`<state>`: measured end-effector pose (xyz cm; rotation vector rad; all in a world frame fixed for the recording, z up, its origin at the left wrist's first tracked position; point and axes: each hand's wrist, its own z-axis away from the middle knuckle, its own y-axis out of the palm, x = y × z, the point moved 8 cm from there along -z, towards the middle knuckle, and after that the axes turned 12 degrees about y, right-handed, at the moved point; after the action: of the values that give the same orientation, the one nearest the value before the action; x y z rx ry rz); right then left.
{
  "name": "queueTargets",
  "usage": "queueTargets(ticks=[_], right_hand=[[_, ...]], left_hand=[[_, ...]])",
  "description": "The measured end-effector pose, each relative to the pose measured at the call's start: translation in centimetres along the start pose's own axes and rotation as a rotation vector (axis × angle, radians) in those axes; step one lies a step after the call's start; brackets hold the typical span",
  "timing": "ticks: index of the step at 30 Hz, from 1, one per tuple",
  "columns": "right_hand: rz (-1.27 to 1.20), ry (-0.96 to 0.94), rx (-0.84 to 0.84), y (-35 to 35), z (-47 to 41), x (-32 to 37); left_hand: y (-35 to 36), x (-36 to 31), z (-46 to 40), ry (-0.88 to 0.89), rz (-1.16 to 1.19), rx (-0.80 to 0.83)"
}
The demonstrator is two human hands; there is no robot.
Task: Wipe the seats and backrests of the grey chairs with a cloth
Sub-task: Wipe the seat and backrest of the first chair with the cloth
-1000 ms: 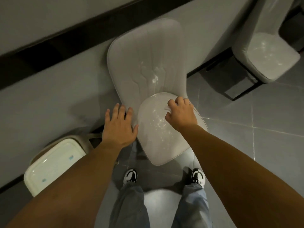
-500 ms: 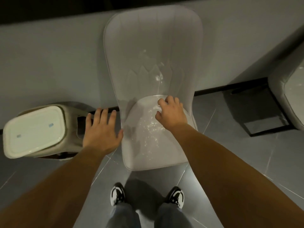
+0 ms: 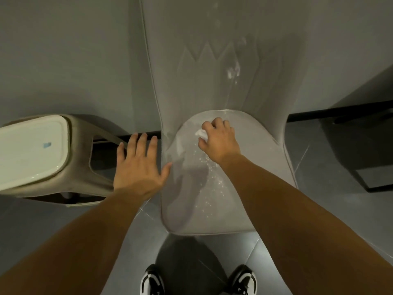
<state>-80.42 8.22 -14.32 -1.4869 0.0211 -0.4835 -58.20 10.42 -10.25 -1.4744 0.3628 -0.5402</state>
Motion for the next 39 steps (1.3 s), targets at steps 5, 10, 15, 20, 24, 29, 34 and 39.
queueTargets(ticks=[5, 10, 15, 20, 24, 29, 34, 39], right_hand=[[0.089, 0.027, 0.013, 5.4, -1.5, -0.8], [0.166, 0.028, 0.02, 8.9, -1.7, -2.1], [0.112, 0.007, 0.083, 11.5, -2.5, -2.5], [0.057, 0.033, 0.065, 11.7, -5.2, -2.7], [-0.014, 0.114, -0.057, 11.0, -7.1, -3.1], [-0.003, 0.163, -0.182, 9.1, -9.6, -3.5], [0.047, 0.054, 0.018, 11.2, -6.8, -1.8], [0.039, -0.22, 0.211, 13.2, 2.3, 0.2]], left_hand=[[3.7, 0.5, -1.6, -0.072, 0.069, -0.086], [5.5, 2.1, -4.3, -0.137, 0.099, -0.159], [6.7, 3.5, -7.7, -0.2, 0.121, -0.259], [7.6, 2.6, -11.0, -0.208, 0.169, -0.343], [9.1, 3.6, -12.6, -0.291, 0.409, -0.429], [10.2, 4.2, -13.8, -0.286, 0.653, -0.55], [10.4, 4.3, -13.5, -0.275, 0.635, -0.679], [10.3, 4.1, -13.3, -0.255, 0.66, -0.722]])
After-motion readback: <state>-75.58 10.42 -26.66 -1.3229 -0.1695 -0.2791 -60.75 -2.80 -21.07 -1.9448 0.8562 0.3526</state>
